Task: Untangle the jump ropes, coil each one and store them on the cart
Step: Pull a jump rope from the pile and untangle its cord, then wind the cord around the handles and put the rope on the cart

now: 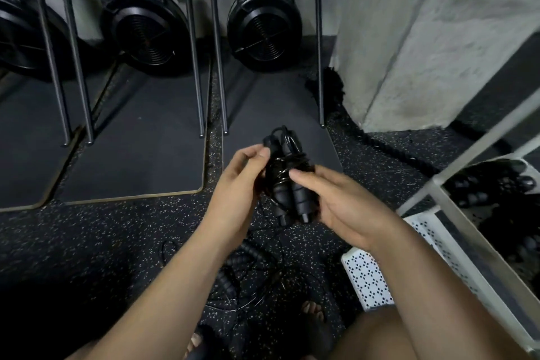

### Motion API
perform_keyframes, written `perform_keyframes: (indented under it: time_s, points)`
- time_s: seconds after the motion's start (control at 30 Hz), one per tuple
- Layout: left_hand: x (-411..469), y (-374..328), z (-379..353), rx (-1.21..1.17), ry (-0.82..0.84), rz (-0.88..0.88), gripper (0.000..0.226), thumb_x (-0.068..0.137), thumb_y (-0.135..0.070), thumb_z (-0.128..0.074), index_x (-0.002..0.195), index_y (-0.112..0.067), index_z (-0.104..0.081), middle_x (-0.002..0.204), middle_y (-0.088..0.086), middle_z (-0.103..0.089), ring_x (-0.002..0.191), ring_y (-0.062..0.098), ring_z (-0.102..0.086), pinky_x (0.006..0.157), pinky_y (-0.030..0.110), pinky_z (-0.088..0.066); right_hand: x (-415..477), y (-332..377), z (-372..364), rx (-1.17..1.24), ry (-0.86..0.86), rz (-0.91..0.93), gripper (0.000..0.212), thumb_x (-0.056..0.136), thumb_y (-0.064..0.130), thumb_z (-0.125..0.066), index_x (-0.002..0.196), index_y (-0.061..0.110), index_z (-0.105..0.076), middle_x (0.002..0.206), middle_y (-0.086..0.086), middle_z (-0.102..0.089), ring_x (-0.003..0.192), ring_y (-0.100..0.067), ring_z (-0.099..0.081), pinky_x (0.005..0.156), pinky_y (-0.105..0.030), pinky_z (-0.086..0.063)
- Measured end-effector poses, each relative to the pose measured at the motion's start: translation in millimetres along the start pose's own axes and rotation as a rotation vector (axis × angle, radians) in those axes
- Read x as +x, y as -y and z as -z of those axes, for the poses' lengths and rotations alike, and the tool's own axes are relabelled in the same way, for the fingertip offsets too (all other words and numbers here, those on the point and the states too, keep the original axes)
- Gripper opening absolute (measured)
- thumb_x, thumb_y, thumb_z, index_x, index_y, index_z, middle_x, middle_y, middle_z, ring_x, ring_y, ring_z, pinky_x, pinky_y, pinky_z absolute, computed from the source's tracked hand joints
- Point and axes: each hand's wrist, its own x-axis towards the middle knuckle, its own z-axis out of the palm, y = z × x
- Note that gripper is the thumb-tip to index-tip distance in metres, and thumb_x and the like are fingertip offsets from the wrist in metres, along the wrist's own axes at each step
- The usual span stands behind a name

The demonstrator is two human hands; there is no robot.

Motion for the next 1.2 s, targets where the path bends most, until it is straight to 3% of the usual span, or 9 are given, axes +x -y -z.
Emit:
perform_keyframes:
  time_s: [0.1, 0.27, 0.37, 0.47, 0.63, 0.8, 0.9, 1.03, 1.2]
  points:
    - [-8, 6, -16, 0.127, 0.105, 0.024, 0.029, 0.106, -0.030, -0.064, 0.132, -0.018, -0.070, 0.130, 0.007, -0.076, 0.129, 0.027, -0.068, 0.121, 0.053, -0.043, -22, -11, 15, -0.022, -0.062, 0.015, 0.036, 0.102, 0.031, -0.070, 0.136, 0.021, -0.067, 0.129, -0.009, -0.076, 0.124, -0.029, -0.071, 0.114, -0.062, -0.048]
    - [-25, 20, -64, 0.320, 0.301, 0.113, 0.028, 0.111, -0.039, -0.055, 0.134, -0.034, -0.070, 0.128, -0.009, -0.077, 0.124, 0.010, -0.069, 0.116, 0.042, -0.048, -66, -32, 60, -0.083, -0.181, 0.057, 0.040, 0.098, 0.043, -0.077, 0.135, 0.036, -0.066, 0.135, 0.005, -0.074, 0.132, -0.019, -0.066, 0.116, -0.055, -0.045]
    - [-26, 44, -89, 0.474, 0.358, 0.149, 0.023, 0.107, -0.047, -0.060, 0.123, -0.037, -0.074, 0.118, -0.014, -0.078, 0.114, 0.005, -0.072, 0.110, 0.038, -0.052, -86, -46, 84, -0.073, -0.335, 0.028, 0.033, 0.099, 0.038, -0.074, 0.132, 0.033, -0.068, 0.125, 0.008, -0.078, 0.123, -0.012, -0.069, 0.103, -0.040, -0.052]
    - [-23, 71, -107, 0.593, 0.422, 0.193, 0.026, 0.105, -0.051, -0.062, 0.126, -0.040, -0.071, 0.115, -0.021, -0.074, 0.104, -0.007, -0.068, 0.089, 0.021, -0.051, -99, -62, 102, -0.063, -0.441, -0.010, 0.028, 0.100, 0.037, -0.073, 0.128, 0.033, -0.070, 0.117, 0.014, -0.079, 0.113, -0.005, -0.070, 0.086, -0.027, -0.045]
    - [-10, 124, -130, 0.635, 0.433, 0.285, 0.024, 0.102, -0.052, -0.065, 0.120, -0.038, -0.073, 0.113, -0.015, -0.077, 0.106, 0.005, -0.071, 0.096, 0.029, -0.055, -106, -99, 138, -0.084, -0.536, -0.146, 0.038, 0.096, 0.051, -0.074, 0.130, 0.038, -0.065, 0.120, 0.011, -0.078, 0.117, -0.012, -0.067, 0.093, -0.033, -0.047]
    - [5, 179, -155, 0.622, 0.475, 0.312, 0.012, 0.101, -0.041, -0.069, 0.108, -0.033, -0.075, 0.110, -0.010, -0.078, 0.104, 0.009, -0.071, 0.098, 0.030, -0.053, -96, -143, 178, 0.065, -0.755, -0.184, 0.033, 0.094, 0.042, -0.078, 0.123, 0.028, -0.070, 0.114, -0.002, -0.080, 0.105, -0.022, -0.074, 0.089, -0.038, -0.049]
    - [15, 203, -173, 0.641, 0.556, 0.314, 0.018, 0.102, -0.034, -0.071, 0.118, -0.026, -0.075, 0.113, -0.001, -0.078, 0.100, 0.014, -0.071, 0.086, 0.023, -0.054, -84, -162, 199, 0.153, -0.906, -0.180, 0.034, 0.096, 0.039, -0.077, 0.122, 0.018, -0.070, 0.111, -0.005, -0.080, 0.105, -0.025, -0.074, 0.084, -0.037, -0.051]
    - [28, 226, -186, 0.691, 0.614, 0.298, 0.029, 0.103, -0.031, -0.068, 0.132, -0.030, -0.072, 0.122, -0.003, -0.076, 0.110, 0.016, -0.072, 0.100, 0.031, -0.054, -60, -171, 217, 0.188, -1.074, -0.193, 0.027, 0.094, 0.045, -0.076, 0.106, 0.021, -0.073, 0.108, -0.007, -0.079, 0.104, -0.027, -0.074, 0.084, -0.037, -0.054]
    - [34, 242, -177, 0.637, 0.600, 0.274, 0.028, 0.105, -0.026, -0.065, 0.133, -0.029, -0.070, 0.124, -0.007, -0.074, 0.118, 0.013, -0.069, 0.097, 0.026, -0.049, -33, -162, 233, 0.237, -1.179, -0.214, 0.028, 0.097, 0.045, -0.074, 0.085, 0.024, -0.059, 0.114, -0.011, -0.071, 0.110, -0.028, -0.066, 0.106, -0.048, -0.052]
